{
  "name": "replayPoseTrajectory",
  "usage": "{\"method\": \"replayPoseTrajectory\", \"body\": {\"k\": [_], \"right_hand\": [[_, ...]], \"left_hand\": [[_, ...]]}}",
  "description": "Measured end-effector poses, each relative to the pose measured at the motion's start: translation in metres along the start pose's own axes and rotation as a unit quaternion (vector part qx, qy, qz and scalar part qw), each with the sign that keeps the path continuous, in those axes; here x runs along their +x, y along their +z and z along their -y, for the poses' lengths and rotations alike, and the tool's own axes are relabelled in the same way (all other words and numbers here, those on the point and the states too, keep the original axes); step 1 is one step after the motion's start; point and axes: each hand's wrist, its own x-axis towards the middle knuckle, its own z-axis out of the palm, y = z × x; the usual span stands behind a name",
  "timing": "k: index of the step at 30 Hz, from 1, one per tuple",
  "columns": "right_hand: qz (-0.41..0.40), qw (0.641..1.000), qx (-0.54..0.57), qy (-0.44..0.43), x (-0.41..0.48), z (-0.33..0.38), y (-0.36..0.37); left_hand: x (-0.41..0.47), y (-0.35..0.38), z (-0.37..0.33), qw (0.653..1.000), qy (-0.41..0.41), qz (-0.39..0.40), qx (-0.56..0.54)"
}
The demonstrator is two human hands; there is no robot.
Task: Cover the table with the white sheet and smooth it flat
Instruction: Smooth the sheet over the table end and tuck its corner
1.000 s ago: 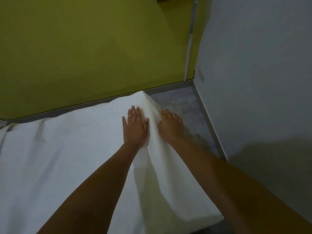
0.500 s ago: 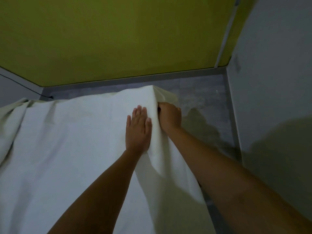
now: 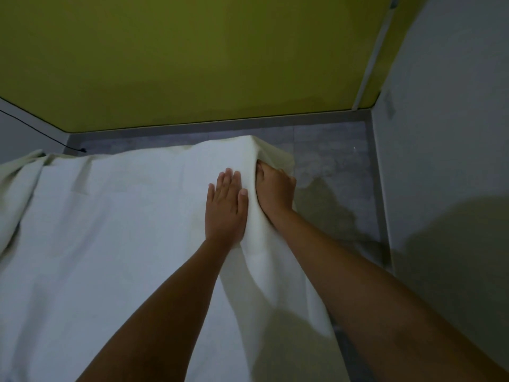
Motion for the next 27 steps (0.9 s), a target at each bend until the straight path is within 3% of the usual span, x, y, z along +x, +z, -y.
{"method": "replayPoseTrajectory", "body": {"k": [4, 8, 11, 13, 15, 17, 19, 22, 27], "right_hand": [[0.001, 0.995, 0.068, 0.072, 0.001, 0.007, 0.001], [-0.005, 0.996, 0.03, 0.078, 0.011, 0.003, -0.009], [-0.031, 0.997, -0.062, 0.026, 0.031, -0.007, -0.033], [-0.062, 0.991, -0.103, -0.052, 0.038, -0.005, -0.048], [-0.115, 0.982, -0.093, -0.116, 0.032, 0.004, -0.053], [-0.133, 0.981, -0.085, -0.11, 0.022, 0.006, -0.051], [-0.037, 0.99, -0.136, -0.021, 0.017, -0.005, -0.045], [0.145, 0.964, -0.191, 0.112, 0.004, -0.025, -0.041], [0.15, 0.972, -0.15, 0.106, -0.037, -0.039, -0.032]], "left_hand": [[0.0, 0.001, 0.0, 1.0, 0.004, -0.001, 0.002], [-0.001, -0.001, 0.001, 1.0, 0.005, 0.006, -0.006], [-0.001, -0.006, -0.003, 0.999, 0.0, 0.006, -0.031], [-0.002, -0.01, -0.004, 0.999, -0.004, -0.012, -0.047], [-0.005, -0.012, -0.001, 0.998, -0.005, -0.022, -0.051], [-0.009, -0.012, 0.003, 0.999, -0.009, -0.02, -0.047], [-0.015, -0.012, 0.006, 0.999, -0.015, -0.009, -0.033], [-0.026, -0.009, 0.01, 1.0, -0.019, 0.011, -0.012], [-0.052, -0.001, 0.011, 0.999, -0.03, 0.026, 0.009]]}}
